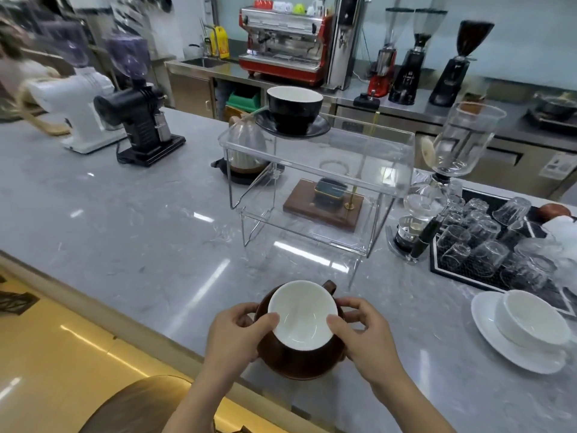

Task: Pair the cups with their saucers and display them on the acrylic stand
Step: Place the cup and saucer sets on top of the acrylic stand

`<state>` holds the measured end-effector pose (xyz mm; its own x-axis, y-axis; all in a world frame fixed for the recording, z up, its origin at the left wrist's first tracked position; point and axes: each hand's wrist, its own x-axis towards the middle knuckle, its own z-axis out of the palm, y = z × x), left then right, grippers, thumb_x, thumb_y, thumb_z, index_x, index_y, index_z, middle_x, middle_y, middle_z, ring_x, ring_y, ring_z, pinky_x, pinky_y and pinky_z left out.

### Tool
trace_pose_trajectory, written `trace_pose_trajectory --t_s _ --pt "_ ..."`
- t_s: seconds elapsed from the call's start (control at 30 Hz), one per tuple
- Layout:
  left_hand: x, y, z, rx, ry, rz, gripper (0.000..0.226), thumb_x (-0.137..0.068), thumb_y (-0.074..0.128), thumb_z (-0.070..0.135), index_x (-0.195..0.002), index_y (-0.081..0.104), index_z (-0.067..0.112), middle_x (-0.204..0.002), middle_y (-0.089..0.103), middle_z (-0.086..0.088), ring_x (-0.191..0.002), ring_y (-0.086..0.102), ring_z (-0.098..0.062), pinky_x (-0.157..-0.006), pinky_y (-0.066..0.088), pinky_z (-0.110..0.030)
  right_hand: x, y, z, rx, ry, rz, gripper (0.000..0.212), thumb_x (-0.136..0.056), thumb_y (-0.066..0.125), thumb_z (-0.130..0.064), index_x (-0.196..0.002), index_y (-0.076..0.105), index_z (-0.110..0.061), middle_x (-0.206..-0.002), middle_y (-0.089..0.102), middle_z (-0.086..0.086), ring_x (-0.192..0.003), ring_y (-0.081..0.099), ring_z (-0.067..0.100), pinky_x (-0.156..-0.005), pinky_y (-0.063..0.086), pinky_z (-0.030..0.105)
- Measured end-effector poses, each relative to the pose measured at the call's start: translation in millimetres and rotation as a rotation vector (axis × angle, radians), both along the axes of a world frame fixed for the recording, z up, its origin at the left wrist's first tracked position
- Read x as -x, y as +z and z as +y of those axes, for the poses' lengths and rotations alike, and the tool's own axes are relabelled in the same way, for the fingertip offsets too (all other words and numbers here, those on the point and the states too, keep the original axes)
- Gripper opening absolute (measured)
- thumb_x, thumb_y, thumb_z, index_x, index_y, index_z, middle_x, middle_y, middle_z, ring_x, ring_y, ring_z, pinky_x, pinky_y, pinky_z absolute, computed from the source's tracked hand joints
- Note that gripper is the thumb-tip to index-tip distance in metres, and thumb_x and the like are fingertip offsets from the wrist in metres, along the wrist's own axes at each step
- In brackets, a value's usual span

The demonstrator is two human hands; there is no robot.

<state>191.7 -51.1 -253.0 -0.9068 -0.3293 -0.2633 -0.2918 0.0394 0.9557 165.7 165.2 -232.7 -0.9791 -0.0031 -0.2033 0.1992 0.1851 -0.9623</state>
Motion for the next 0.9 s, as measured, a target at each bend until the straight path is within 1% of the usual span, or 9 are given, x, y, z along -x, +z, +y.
trace_pose_trajectory --t_s 0.17,0.23,0.3,0.43,0.57,0.67,0.77,0.83,0.9 --pt "10.3 23.6 -18.7 0.0 0.011 0.045 0.054 -0.049 0.075 0.053 -0.095 0.076 0.025 -0.053 0.058 0.001 -0.043 0.055 -0.011 -0.047 0.051 -0.029 11.3 20.6 -18.0 0.04 -0.002 0.062 0.023 -0.083 0.076 -0.018 -0.101 0.068 -0.03 -0.099 0.067 0.008 -0.062 0.068 0.026 -0.049 0.052 0.027" --pt "14.4 36.8 -23.2 -0.013 0.012 0.075 0.056 -0.048 0.076 0.053 -0.096 0.076 0.024 -0.053 0.057 -0.002 -0.042 0.054 -0.01 -0.048 0.051 -0.03 16.0 30.7 -22.1 0.065 -0.002 0.08 0.023 -0.082 0.077 -0.019 -0.1 0.069 -0.03 -0.1 0.067 0.008 -0.07 0.07 0.036 -0.052 0.056 0.033" --pt "17.3 52.9 -25.4 -0.022 0.019 0.106 0.055 -0.047 0.076 0.052 -0.094 0.076 0.025 -0.052 0.055 -0.003 -0.041 0.054 -0.01 -0.047 0.05 -0.029 19.5 43.9 -25.1 0.101 0.003 0.089 0.023 -0.079 0.078 -0.022 -0.098 0.069 -0.031 -0.099 0.068 0.006 -0.076 0.071 0.038 -0.056 0.058 0.039" --pt "23.5 88.6 -29.4 -0.021 0.043 0.187 0.053 -0.045 0.077 0.05 -0.091 0.077 0.023 -0.05 0.05 -0.001 -0.04 0.053 -0.01 -0.044 0.048 -0.026 26.6 78.5 -28.8 0.114 0.034 0.143 0.023 -0.069 0.077 -0.032 -0.09 0.071 -0.037 -0.084 0.07 -0.009 -0.065 0.071 0.024 -0.052 0.055 0.033" --pt "26.5 122.3 -33.2 -0.012 0.05 0.274 0.055 -0.043 0.078 0.049 -0.092 0.077 0.024 -0.05 0.053 -0.002 -0.039 0.052 -0.016 -0.04 0.044 -0.026 29.9 111.8 -30.4 0.138 0.064 0.214 0.022 -0.068 0.075 -0.034 -0.089 0.071 -0.039 -0.081 0.067 -0.012 -0.052 0.065 0.012 -0.047 0.05 0.023" --pt "28.1 146.0 -33.3 -0.02 0.044 0.338 0.049 -0.044 0.079 0.047 -0.087 0.081 0.024 -0.05 0.054 -0.006 -0.038 0.049 -0.019 -0.039 0.043 -0.027 31.2 136.0 -29.5 0.157 0.081 0.277 0.022 -0.069 0.075 -0.033 -0.09 0.072 -0.037 -0.083 0.068 -0.007 -0.048 0.06 0.009 -0.044 0.046 0.02" --pt "34.2 168.6 -31.4 -0.022 0.022 0.387 0.053 -0.044 0.079 0.047 -0.09 0.08 0.02 -0.053 0.056 -0.009 -0.039 0.049 -0.019 -0.038 0.043 -0.025 36.7 160.2 -27.1 0.182 0.094 0.324 0.021 -0.069 0.076 -0.03 -0.09 0.073 -0.035 -0.082 0.069 -0.006 -0.045 0.058 0.005 -0.039 0.043 0.017" --pt "42.0 184.3 -28.3 -0.025 0.004 0.413 0.055 -0.044 0.079 0.047 -0.09 0.08 0.017 -0.056 0.059 -0.012 -0.041 0.05 -0.021 -0.038 0.043 -0.024 43.4 177.5 -22.9 0.188 0.098 0.354 0.022 -0.072 0.079 -0.027 -0.092 0.072 -0.033 -0.082 0.07 -0.005 -0.048 0.062 0.005 -0.039 0.044 0.017" --pt "51.8 200.3 -24.5 -0.025 -0.024 0.431 0.056 -0.044 0.079 0.047 -0.091 0.08 0.016 -0.056 0.061 -0.013 -0.043 0.05 -0.023 -0.039 0.044 -0.022 52.8 193.9 -16.8 0.191 0.093 0.381 0.024 -0.079 0.082 -0.019 -0.097 0.071 -0.03 -0.087 0.072 0.001 -0.057 0.071 0.011 -0.045 0.05 0.02"
